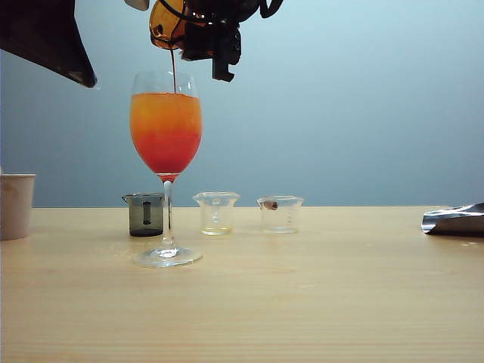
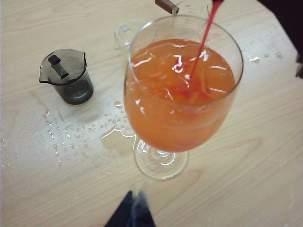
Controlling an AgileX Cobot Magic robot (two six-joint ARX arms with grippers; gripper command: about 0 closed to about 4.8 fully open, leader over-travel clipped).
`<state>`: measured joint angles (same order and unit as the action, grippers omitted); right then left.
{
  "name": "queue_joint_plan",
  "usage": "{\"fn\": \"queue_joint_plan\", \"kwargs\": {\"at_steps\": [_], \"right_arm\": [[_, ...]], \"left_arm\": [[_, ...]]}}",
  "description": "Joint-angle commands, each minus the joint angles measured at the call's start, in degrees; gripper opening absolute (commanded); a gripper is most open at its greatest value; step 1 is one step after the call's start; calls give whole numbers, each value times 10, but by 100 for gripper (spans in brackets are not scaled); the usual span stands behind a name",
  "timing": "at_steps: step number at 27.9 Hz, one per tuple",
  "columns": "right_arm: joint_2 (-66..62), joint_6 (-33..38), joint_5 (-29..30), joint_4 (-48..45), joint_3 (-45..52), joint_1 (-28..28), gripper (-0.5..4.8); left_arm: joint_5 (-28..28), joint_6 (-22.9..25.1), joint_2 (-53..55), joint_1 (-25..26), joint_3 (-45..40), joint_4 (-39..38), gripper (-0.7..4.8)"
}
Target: Pick up the fourth measuring cup from the left, pour the grenadine inside into the goblet, and finally put the measuring cup back in its original place.
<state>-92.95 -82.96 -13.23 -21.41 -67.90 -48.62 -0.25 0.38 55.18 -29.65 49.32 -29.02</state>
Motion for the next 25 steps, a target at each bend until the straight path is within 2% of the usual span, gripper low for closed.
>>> {"fn": "queue_joint_plan", "kwargs": {"at_steps": [1, 25], "right_arm": [[3, -16, 3, -16, -3, -1, 166], [3, -58, 18, -28, -3, -1, 166]], "left_arm": [[-2, 1, -1, -1, 1, 3, -6], [-2, 0, -1, -1, 1, -6, -6]]}}
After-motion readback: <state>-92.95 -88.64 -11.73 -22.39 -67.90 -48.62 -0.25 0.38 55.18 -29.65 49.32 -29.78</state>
